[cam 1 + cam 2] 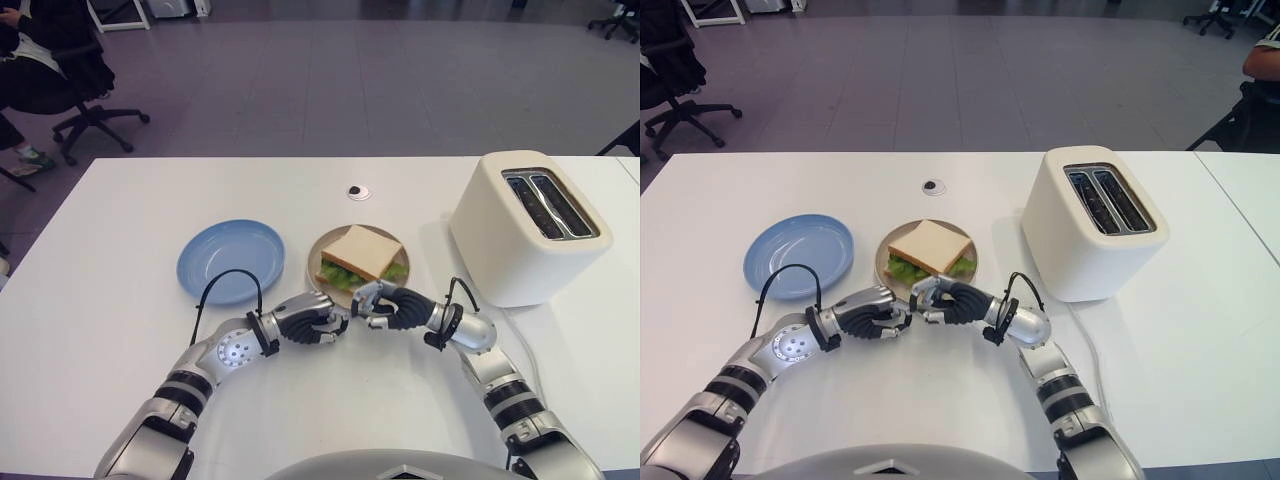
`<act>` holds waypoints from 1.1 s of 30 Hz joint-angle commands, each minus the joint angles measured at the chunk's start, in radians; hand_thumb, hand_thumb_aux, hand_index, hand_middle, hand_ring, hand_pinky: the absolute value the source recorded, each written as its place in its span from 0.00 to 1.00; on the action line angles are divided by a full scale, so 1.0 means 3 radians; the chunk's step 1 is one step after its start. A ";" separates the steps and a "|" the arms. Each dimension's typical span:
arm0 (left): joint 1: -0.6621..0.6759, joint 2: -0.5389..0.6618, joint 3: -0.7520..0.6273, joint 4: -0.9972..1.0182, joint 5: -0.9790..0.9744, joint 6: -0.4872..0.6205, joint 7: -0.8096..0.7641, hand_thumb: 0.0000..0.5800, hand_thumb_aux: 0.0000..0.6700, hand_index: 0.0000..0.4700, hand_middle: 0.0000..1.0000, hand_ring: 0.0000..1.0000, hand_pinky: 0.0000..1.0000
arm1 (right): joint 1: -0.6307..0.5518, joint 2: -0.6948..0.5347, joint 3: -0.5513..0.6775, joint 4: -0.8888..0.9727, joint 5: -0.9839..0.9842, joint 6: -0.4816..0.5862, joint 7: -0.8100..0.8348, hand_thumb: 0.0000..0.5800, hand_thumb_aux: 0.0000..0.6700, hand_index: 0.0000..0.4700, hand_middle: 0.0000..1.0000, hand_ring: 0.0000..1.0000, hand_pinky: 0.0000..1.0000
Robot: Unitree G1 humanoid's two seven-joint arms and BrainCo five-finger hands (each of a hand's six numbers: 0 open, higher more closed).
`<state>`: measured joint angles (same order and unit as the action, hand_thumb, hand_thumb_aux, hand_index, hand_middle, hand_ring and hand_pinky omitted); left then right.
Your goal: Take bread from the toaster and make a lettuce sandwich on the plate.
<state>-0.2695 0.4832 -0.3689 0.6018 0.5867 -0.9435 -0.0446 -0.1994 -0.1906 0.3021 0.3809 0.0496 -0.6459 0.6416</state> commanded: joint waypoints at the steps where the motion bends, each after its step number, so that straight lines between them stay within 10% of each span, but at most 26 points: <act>1: -0.0180 -0.0062 0.0121 0.0137 0.0237 0.0066 0.0556 1.00 1.00 1.00 1.00 1.00 1.00 | -0.0102 0.0149 -0.0189 0.0081 0.0081 -0.0110 -0.0214 1.00 1.00 1.00 1.00 1.00 1.00; 3: -0.0159 -0.0121 0.0175 0.0054 -0.0051 -0.0161 0.0582 1.00 0.95 0.95 1.00 1.00 1.00 | -0.0099 0.0208 -0.0269 -0.0016 0.0251 -0.0164 -0.0226 1.00 1.00 1.00 1.00 1.00 1.00; 5: -0.0096 -0.0152 0.0176 -0.0111 -0.0537 -0.0422 0.0471 0.87 0.64 0.64 1.00 1.00 1.00 | -0.0069 0.0226 -0.0351 -0.0226 0.0538 -0.0135 -0.0159 1.00 1.00 1.00 0.81 0.81 0.81; 7: -0.0001 -0.0113 0.0087 -0.0363 -0.1134 -0.0554 0.0245 0.21 0.11 0.11 1.00 1.00 1.00 | -0.0015 0.0198 -0.0414 -0.0513 0.0881 -0.0018 -0.0044 1.00 0.98 0.98 0.36 0.36 0.36; 8: 0.0052 -0.0073 0.0033 -0.0501 -0.1402 -0.0598 0.0143 0.00 0.00 0.00 1.00 1.00 1.00 | 0.0011 0.0184 -0.0445 -0.0654 0.1029 0.0048 -0.0004 0.92 0.71 0.71 0.00 0.00 0.00; 9: 0.0112 -0.0028 -0.0018 -0.0695 -0.1728 -0.0604 0.0045 0.00 0.00 0.00 0.98 0.98 0.98 | 0.0030 0.0176 -0.0496 -0.0803 0.1181 0.0122 0.0003 0.77 0.53 0.53 0.00 0.00 0.00; 10: 0.0167 0.0010 -0.0048 -0.0885 -0.2049 -0.0597 -0.0039 0.00 0.00 0.00 0.67 0.67 0.67 | 0.0034 0.0181 -0.0569 -0.0920 0.1293 0.0174 -0.0030 0.00 0.00 0.00 0.00 0.00 0.00; 11: 0.0212 0.0025 -0.0034 -0.1065 -0.2332 -0.0565 -0.0099 0.00 0.00 0.00 0.20 0.20 0.20 | 0.0022 0.0194 -0.0659 -0.1003 0.1338 0.0194 -0.0107 0.00 0.00 0.00 0.00 0.00 0.00; 12: 0.0239 0.0014 0.0021 -0.1197 -0.2514 -0.0503 -0.0139 0.00 0.00 0.00 0.00 0.00 0.00 | 0.0004 0.0212 -0.0744 -0.1044 0.1318 0.0182 -0.0194 0.00 0.00 0.00 0.00 0.00 0.00; 33: 0.0231 -0.0845 0.0813 -0.1205 -0.1516 -0.0234 0.0010 0.00 0.00 0.00 0.00 0.00 0.00 | -0.0030 0.0313 -0.0650 -0.0727 -0.0216 -0.0654 -0.0975 0.00 0.00 0.00 0.00 0.00 0.00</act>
<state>-0.2086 0.2343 -0.1267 0.2285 0.1165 -1.0104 -0.0308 -0.2206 -0.0887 0.0908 0.1713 0.0110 -0.8351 0.3495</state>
